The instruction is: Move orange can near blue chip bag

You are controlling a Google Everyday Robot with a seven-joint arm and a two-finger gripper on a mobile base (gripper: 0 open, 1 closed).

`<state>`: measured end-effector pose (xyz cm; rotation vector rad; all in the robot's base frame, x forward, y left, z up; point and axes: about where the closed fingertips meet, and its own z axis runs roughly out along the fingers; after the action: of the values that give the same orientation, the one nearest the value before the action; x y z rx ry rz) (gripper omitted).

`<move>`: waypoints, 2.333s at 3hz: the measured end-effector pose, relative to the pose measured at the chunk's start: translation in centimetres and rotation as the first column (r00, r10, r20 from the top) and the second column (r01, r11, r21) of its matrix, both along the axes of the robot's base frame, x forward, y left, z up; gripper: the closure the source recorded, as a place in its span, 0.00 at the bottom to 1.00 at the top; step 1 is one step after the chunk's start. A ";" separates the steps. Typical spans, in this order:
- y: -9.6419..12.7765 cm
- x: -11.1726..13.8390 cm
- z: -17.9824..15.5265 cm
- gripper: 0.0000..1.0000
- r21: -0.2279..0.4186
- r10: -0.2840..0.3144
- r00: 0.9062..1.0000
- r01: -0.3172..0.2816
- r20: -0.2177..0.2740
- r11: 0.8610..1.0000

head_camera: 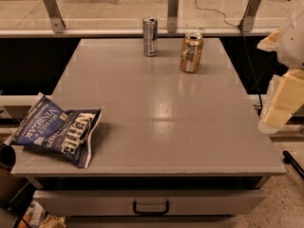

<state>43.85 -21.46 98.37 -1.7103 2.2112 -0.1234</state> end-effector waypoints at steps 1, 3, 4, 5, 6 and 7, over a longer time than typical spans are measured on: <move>0.0 0.0 0.0 0.00 0.000 0.000 1.000 0.000 0.000 1.000; -0.2 2.1 1.0 0.00 0.075 -0.010 0.998 0.005 0.068 0.997; -1.0 6.5 1.4 0.00 0.252 -0.066 0.984 0.022 0.167 0.967; -1.5 10.9 1.6 0.00 0.404 -0.114 0.962 0.005 0.248 0.915; -1.7 14.3 1.6 0.00 0.511 -0.158 0.944 -0.013 0.290 0.860; -1.1 17.6 0.6 0.00 0.605 -0.186 0.935 -0.036 0.301 0.796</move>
Offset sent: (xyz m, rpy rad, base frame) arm 0.0193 -0.0026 0.0062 0.0607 -0.0459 -0.0020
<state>61.41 -22.55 98.93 -1.1389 1.7849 0.2289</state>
